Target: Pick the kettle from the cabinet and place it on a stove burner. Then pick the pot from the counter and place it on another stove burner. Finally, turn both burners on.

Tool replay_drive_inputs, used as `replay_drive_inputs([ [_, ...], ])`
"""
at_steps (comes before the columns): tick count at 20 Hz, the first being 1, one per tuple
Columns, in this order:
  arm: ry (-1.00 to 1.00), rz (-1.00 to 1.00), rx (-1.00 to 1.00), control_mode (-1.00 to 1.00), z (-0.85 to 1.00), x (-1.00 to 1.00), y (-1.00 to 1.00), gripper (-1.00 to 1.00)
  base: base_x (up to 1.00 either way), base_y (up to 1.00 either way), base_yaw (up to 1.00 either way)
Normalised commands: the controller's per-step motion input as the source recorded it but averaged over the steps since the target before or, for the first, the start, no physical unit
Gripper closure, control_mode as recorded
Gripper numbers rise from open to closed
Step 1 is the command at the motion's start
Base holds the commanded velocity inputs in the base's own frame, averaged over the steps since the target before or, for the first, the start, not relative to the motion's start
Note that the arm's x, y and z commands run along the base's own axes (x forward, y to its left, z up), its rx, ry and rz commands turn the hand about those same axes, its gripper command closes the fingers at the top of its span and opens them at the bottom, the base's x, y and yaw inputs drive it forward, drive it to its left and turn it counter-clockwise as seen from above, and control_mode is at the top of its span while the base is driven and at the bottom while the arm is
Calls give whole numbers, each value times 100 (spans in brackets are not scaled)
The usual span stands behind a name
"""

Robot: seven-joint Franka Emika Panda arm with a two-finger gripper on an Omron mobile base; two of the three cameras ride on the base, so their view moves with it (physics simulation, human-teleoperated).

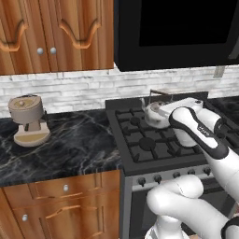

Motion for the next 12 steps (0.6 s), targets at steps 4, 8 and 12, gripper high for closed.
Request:
replay_drive_inputs([
  [4, -1, 2, 0, -100, -16, 33, 0, 100, 0, 0, 0],
  [8, 0, 1, 0, -100, -12, 31, 0, 100, 0, 0, 0],
  [12, 0, 0, 0, -100, -10, 30, 0, 100, 0, 0, 0],
])
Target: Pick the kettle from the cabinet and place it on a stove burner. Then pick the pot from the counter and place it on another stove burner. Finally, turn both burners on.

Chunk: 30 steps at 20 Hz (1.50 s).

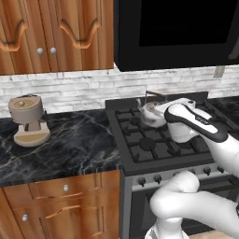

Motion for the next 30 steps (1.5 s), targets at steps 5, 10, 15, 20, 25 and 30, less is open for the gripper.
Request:
replay_drive_inputs([
  [5, 0, 0, 0, -100, -13, 29, 0, 100, 0, 0, 0],
  [10, 0, 0, 0, -100, -12, 29, 0, 100, 0, 0, 0],
  [15, 0, 0, 0, -100, -10, 36, -1, 100, 0, 0, 0],
  [20, 0, 0, 0, -100, -13, 34, -5, 100, 0, 0, 0],
  [25, 0, 0, 0, -100, -12, 31, -5, 100, 0, 0, 0],
  [30, 0, 0, 0, -100, -12, 20, 0, 100, 0, 0, 0],
])
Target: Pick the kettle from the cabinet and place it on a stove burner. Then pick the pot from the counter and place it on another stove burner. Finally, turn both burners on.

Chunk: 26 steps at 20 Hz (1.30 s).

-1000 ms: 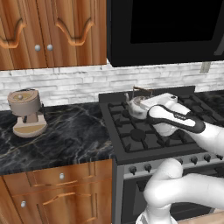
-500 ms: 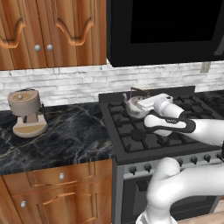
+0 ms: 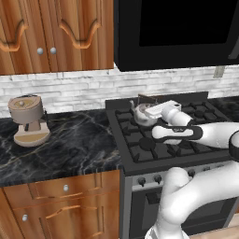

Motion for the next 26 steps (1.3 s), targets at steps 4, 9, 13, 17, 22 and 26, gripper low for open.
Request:
replay_drive_inputs([
  [4, 0, 0, 0, -100, -3, 3, 0, 100, 0, 0, 0],
  [9, 0, 0, 0, -100, -2, 11, 0, 100, 0, 0, 0],
  [13, 0, 0, 0, -100, -4, 19, 0, 100, 0, 0, 0],
  [17, 0, 0, 0, -100, -20, 22, 0, 100, 0, 0, 0],
  [22, 0, 0, 0, -100, -21, 22, 0, 100, 0, 0, 0],
  [26, 0, 0, 0, -100, -21, 23, 0, 100, 0, 0, 0],
])
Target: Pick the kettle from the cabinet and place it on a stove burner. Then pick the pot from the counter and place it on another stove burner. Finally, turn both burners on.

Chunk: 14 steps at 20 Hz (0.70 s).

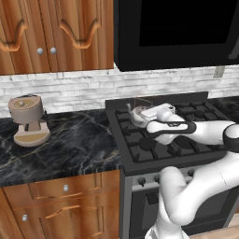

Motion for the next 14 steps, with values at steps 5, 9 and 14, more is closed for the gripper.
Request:
replay_drive_inputs([
  [5, 0, 0, 0, -100, -23, 29, 0, 100, 0, 0, 0],
  [9, 0, 0, 0, -100, -26, 27, 0, 100, 0, 0, 0],
  [14, 0, 0, 0, -100, -25, 29, 0, 100, 0, 0, 0],
])
